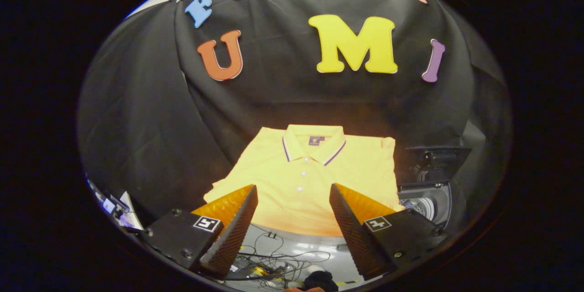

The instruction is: Put the clothes into the washing machine and then close the washing machine lid.

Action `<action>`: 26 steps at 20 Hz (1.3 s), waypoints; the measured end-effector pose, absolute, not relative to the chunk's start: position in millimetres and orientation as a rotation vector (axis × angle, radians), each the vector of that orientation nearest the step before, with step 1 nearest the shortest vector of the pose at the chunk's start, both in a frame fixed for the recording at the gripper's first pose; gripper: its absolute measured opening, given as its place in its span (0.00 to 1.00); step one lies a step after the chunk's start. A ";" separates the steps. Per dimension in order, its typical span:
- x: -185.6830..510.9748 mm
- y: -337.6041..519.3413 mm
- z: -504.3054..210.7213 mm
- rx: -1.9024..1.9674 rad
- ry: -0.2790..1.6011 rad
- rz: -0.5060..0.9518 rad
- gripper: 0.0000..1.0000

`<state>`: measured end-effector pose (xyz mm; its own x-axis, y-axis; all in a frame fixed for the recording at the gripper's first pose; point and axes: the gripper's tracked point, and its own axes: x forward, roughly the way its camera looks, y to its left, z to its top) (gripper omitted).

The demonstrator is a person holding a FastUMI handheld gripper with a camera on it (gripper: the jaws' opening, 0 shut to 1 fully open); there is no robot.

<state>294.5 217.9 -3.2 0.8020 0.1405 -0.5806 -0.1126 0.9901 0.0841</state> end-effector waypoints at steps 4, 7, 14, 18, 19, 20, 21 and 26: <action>327.4 227.8 -20.2 0.053 0.768 0.163 0.99; 348.3 239.5 -31.0 0.091 0.862 0.185 0.99; 389.0 246.7 -61.0 0.117 1.006 0.144 0.99; 395.6 247.9 -77.6 0.108 1.099 0.109 0.99; 395.2 248.2 -79.2 0.080 1.116 0.108 0.99; 396.4 246.6 -82.1 0.044 1.129 0.104 0.99; 397.5 244.9 -84.4 0.012 1.137 0.087 0.99; 398.9 241.7 -99.9 -0.055 1.204 -0.003 0.98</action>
